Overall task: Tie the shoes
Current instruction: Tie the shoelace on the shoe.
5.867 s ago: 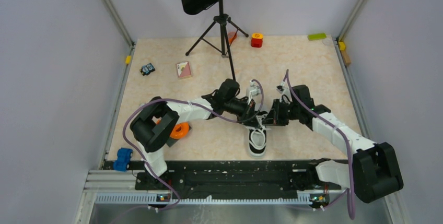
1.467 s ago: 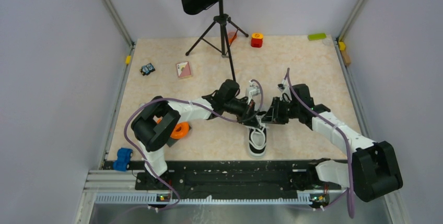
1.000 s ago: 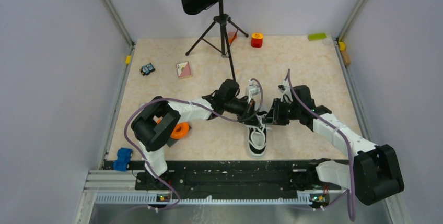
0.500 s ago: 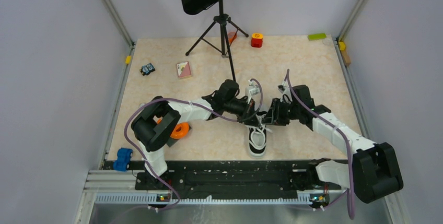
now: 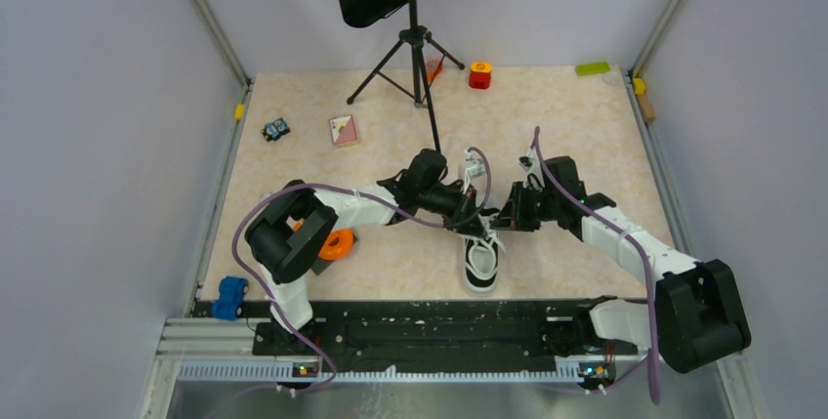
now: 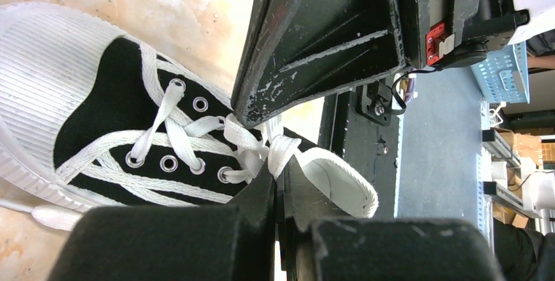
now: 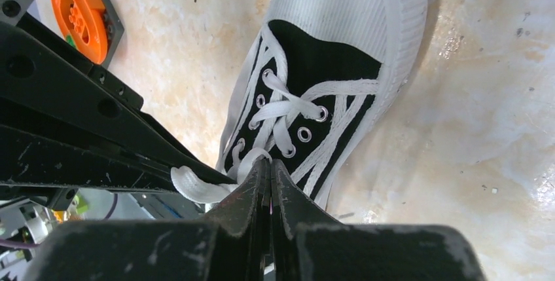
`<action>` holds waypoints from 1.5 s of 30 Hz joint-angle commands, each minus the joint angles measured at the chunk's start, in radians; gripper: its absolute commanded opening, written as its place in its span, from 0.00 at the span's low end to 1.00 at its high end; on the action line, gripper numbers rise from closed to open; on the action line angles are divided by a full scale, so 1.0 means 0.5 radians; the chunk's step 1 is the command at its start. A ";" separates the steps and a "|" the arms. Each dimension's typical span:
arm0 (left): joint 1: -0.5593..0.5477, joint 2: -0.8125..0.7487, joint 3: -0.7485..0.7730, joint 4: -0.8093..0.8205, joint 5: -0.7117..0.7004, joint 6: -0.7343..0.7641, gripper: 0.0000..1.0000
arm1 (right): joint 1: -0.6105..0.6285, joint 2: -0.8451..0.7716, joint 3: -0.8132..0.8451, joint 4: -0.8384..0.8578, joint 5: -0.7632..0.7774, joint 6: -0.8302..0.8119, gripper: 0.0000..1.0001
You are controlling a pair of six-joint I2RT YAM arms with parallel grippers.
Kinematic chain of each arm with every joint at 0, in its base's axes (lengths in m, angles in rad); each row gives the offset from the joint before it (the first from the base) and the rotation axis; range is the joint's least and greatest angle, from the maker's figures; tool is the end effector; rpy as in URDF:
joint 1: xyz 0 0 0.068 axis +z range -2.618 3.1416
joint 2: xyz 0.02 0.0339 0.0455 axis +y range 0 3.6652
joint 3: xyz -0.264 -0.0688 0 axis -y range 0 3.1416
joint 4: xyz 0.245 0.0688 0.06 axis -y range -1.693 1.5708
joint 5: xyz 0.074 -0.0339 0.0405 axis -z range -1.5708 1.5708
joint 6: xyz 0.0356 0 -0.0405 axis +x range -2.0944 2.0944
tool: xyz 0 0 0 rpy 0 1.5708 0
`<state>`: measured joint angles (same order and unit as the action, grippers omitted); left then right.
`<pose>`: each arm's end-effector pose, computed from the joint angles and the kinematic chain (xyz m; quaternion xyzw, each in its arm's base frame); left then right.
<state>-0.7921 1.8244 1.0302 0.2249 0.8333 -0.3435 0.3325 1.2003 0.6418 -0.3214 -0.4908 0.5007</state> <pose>0.2504 -0.2913 0.1836 0.3678 0.7389 -0.5354 0.1792 0.2130 0.0913 0.1994 -0.0053 0.9164 0.3420 0.2079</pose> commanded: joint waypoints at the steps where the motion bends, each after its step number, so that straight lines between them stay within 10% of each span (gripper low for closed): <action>1: -0.005 -0.062 -0.023 0.027 0.031 0.047 0.00 | -0.014 -0.067 0.024 0.159 0.102 0.080 0.00; 22: -0.007 -0.105 -0.026 0.026 -0.004 0.049 0.00 | -0.013 -0.198 -0.071 0.213 0.175 0.190 0.00; 30: -0.006 -0.084 -0.026 0.034 0.005 0.042 0.00 | -0.013 -0.133 -0.074 0.257 0.115 0.217 0.33; 45: -0.005 -0.075 -0.033 0.042 -0.002 0.032 0.00 | -0.012 0.109 -0.030 0.360 -0.029 0.195 0.36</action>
<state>-0.7921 1.8172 1.0191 0.2234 0.8288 -0.3374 0.3325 1.2469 0.6025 -0.1852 -0.4740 0.6113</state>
